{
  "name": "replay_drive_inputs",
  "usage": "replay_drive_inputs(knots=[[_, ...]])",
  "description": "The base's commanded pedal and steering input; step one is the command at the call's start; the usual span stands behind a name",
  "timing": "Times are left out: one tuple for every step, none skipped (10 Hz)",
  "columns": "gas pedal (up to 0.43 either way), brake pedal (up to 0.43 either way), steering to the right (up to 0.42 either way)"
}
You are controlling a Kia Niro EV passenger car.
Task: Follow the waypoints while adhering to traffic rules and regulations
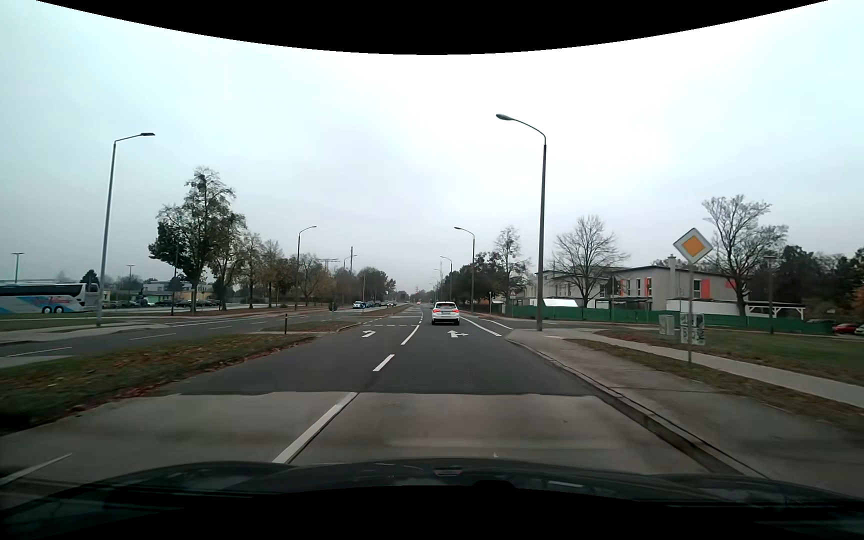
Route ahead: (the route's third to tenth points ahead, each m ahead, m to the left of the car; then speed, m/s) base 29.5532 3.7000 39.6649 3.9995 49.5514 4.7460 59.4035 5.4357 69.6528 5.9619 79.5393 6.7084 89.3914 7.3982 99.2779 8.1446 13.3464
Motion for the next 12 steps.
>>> replay_drive_inputs(knots=[[0.157,0.000,-0.004],[0.157,0.000,-0.004],[0.150,0.000,-0.004],[0.150,0.000,-0.004],[0.150,0.000,-0.004],[0.150,0.000,-0.004],[0.150,0.000,-0.004],[0.150,0.000,-0.005],[0.150,0.000,-0.005],[0.150,0.000,-0.006],[0.150,0.000,-0.007],[0.150,0.000,-0.007]])
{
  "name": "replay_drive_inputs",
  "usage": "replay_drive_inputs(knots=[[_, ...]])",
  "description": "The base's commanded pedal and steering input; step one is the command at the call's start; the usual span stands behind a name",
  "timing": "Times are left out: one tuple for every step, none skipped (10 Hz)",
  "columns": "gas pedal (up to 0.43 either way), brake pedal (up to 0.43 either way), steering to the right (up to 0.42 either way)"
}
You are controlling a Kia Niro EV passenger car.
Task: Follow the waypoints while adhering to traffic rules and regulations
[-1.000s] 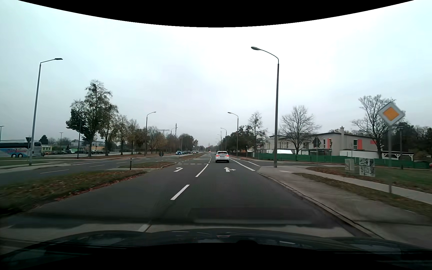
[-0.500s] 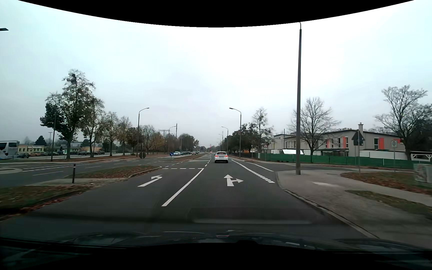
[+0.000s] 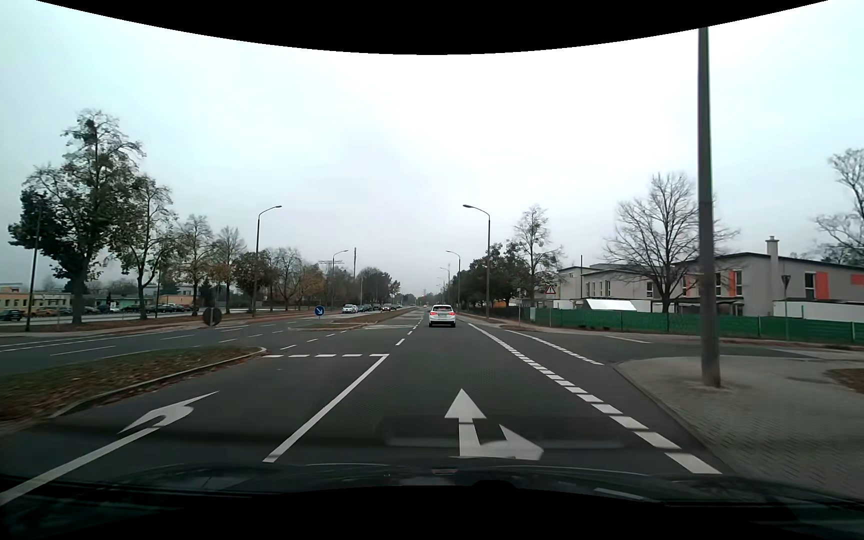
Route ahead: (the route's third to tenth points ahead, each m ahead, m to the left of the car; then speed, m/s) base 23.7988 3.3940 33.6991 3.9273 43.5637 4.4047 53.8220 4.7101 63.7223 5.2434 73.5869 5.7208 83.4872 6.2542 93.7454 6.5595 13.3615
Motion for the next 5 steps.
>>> replay_drive_inputs(knots=[[0.150,0.000,-0.007],[0.150,0.000,-0.007],[0.150,0.000,-0.007],[0.150,0.000,-0.007],[0.150,0.000,-0.007]])
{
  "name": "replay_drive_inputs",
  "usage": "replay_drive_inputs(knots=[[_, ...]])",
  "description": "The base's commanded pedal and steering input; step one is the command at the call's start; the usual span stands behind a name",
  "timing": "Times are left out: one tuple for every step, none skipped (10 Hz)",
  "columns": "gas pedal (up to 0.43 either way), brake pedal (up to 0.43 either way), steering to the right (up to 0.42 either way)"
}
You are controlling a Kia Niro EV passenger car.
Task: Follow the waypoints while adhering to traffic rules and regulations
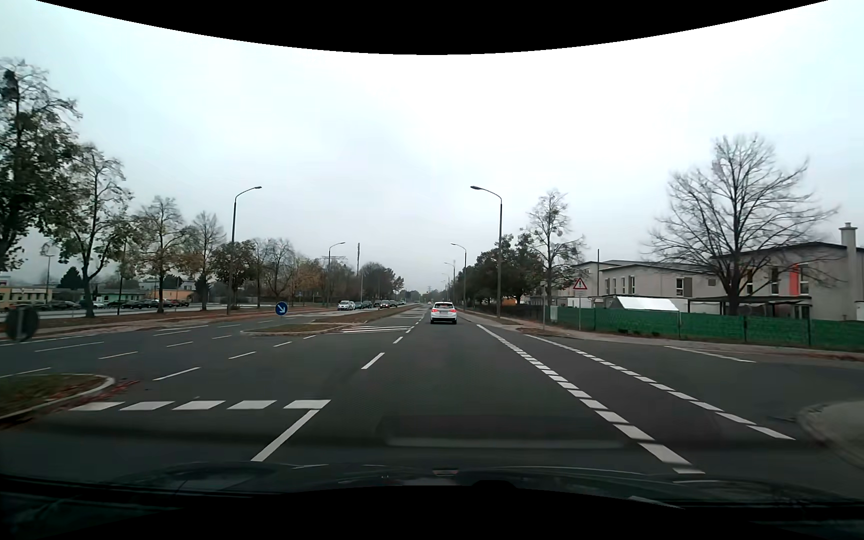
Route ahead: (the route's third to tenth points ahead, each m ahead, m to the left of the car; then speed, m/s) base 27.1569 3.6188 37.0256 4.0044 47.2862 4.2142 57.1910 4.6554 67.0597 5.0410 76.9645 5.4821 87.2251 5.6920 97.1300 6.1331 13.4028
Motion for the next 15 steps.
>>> replay_drive_inputs(knots=[[0.150,0.000,-0.007],[0.157,0.000,-0.007],[0.157,0.000,-0.007],[0.157,0.000,-0.007],[0.157,0.000,-0.007],[0.157,0.000,-0.007],[0.157,0.000,-0.007],[0.157,0.000,-0.007],[0.157,0.000,-0.007],[0.157,0.000,-0.006],[0.157,0.000,-0.005],[0.157,0.000,-0.005],[0.157,0.000,-0.005],[0.157,0.000,-0.005],[0.157,0.000,-0.005]])
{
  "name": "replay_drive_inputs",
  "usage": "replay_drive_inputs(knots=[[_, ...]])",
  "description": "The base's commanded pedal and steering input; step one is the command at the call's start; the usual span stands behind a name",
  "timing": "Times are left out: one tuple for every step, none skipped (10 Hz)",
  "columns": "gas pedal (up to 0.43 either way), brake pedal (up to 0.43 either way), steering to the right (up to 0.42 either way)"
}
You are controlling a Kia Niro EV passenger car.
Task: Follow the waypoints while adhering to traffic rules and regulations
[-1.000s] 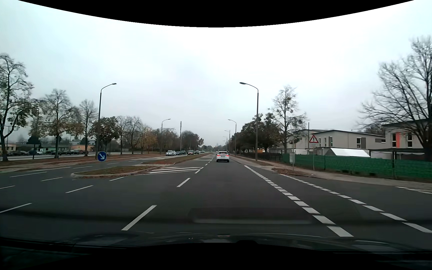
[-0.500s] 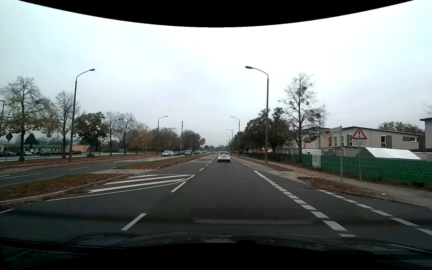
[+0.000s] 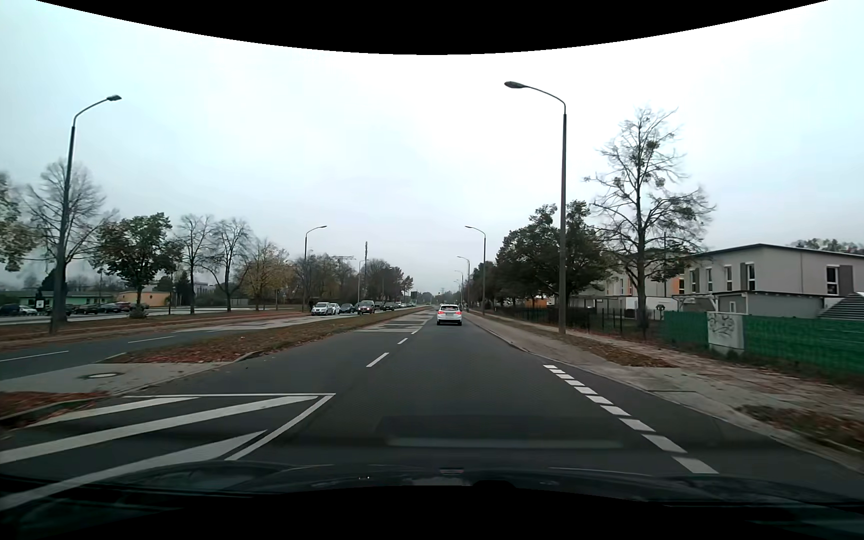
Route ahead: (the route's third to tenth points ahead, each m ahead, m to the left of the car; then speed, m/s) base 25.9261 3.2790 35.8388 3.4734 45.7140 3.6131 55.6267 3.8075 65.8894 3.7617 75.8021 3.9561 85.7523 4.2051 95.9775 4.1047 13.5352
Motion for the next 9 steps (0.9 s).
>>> replay_drive_inputs(knots=[[0.157,0.000,-0.005],[0.157,0.000,-0.005],[0.157,0.000,-0.005],[0.157,0.000,-0.005],[0.157,0.000,-0.005],[0.157,0.000,-0.005],[0.157,0.000,-0.005],[0.157,0.000,-0.004],[0.157,0.000,-0.005]])
